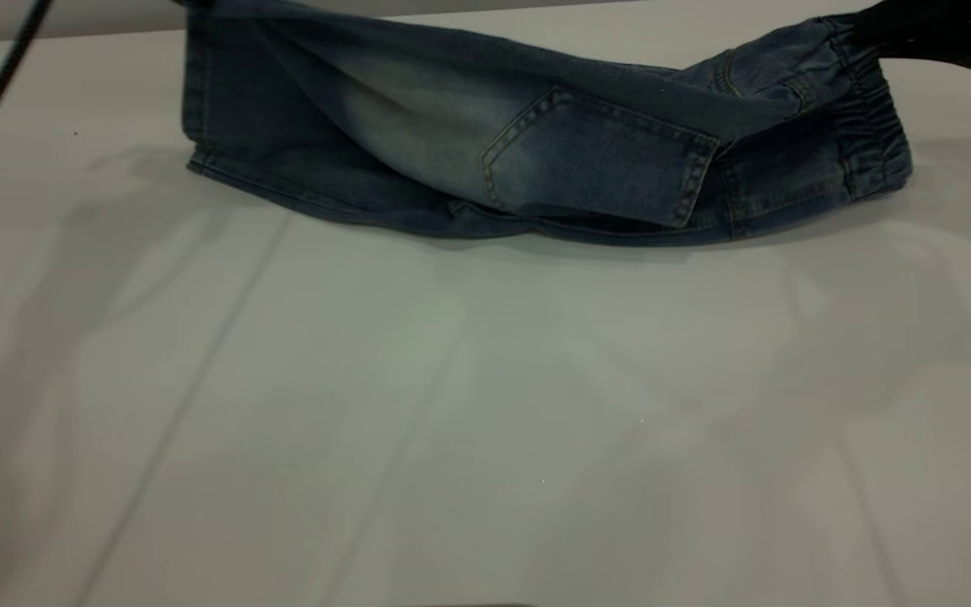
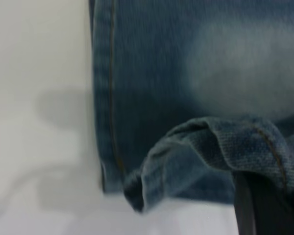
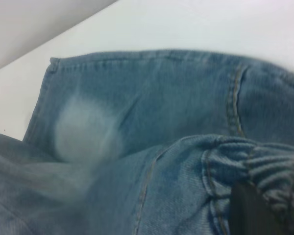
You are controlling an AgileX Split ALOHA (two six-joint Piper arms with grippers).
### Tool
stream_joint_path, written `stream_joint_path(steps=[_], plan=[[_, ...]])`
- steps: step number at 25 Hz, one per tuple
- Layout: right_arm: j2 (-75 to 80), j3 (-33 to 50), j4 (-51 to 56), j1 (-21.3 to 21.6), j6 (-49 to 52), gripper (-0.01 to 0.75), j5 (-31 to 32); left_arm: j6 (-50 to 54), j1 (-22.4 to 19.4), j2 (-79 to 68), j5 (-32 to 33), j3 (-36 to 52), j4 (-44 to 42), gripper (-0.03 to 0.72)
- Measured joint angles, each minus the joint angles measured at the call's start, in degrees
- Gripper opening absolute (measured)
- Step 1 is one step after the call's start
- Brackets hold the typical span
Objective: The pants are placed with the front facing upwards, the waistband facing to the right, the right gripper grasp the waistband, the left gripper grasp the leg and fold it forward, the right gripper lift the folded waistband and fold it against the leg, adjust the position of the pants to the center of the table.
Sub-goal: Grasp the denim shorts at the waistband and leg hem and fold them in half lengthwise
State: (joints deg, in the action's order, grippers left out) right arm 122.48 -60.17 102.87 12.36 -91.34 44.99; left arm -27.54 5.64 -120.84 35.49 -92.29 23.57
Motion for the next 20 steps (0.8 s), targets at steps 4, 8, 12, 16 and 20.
stream_joint_path(steps=[4,8,12,16,20], plan=[[2.52,-3.33,0.00,0.00,-1.62,0.036,0.04,-1.65,0.93,-5.65,-0.43,-5.51,-0.18,0.048],[4.57,-5.57,0.00,0.00,-2.02,0.054,-0.62,-3.61,1.95,-10.41,-2.71,-8.81,-0.23,0.048],[6.10,-7.32,0.00,0.00,-2.02,0.132,-2.04,-4.07,2.09,-13.46,-6.73,-10.19,-1.03,0.048],[6.51,-8.92,0.14,0.00,-2.02,0.260,-5.09,-4.12,2.09,-14.98,-12.28,-10.41,-4.38,0.048],[6.57,-9.48,0.14,0.00,-0.83,0.416,-7.32,-4.48,2.09,-15.43,-16.33,-10.48,-7.17,0.055]])
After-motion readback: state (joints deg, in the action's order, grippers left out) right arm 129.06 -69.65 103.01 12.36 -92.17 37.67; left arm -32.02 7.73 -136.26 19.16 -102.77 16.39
